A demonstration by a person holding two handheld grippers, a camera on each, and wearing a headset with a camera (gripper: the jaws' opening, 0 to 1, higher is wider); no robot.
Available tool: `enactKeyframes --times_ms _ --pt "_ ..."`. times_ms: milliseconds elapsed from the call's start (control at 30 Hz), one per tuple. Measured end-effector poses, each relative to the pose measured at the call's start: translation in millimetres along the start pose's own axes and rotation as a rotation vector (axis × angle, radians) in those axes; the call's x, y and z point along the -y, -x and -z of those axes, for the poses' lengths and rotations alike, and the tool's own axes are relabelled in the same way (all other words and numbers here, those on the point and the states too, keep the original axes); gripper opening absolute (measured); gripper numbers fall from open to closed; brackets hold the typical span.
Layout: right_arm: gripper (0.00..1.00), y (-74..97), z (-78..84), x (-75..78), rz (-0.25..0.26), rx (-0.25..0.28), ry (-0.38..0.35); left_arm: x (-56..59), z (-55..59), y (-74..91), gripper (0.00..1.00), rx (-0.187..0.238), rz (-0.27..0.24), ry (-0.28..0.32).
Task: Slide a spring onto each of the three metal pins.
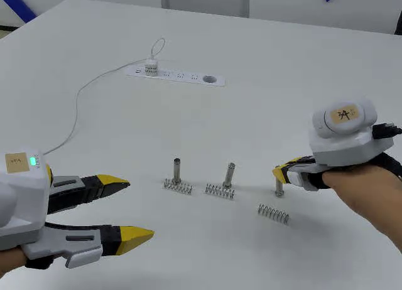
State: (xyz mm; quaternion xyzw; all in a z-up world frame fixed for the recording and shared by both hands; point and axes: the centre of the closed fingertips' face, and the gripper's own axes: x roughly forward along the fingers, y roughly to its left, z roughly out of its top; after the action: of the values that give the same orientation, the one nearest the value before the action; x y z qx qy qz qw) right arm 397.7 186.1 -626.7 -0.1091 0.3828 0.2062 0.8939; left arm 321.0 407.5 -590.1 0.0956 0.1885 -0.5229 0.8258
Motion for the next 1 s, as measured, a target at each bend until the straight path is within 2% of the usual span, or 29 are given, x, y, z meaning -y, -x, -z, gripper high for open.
enactKeyframes --times_ms 567,1000 --pt "0.09 9.5 13.9 0.2 0.001 0.000 0.001 2.2 0.0 1.5 0.55 0.002 -0.004 0.001" --pt "0.12 12.7 14.6 -2.4 -0.007 0.013 0.018 4.0 -1.1 1.7 0.55 0.002 -0.003 -0.003"
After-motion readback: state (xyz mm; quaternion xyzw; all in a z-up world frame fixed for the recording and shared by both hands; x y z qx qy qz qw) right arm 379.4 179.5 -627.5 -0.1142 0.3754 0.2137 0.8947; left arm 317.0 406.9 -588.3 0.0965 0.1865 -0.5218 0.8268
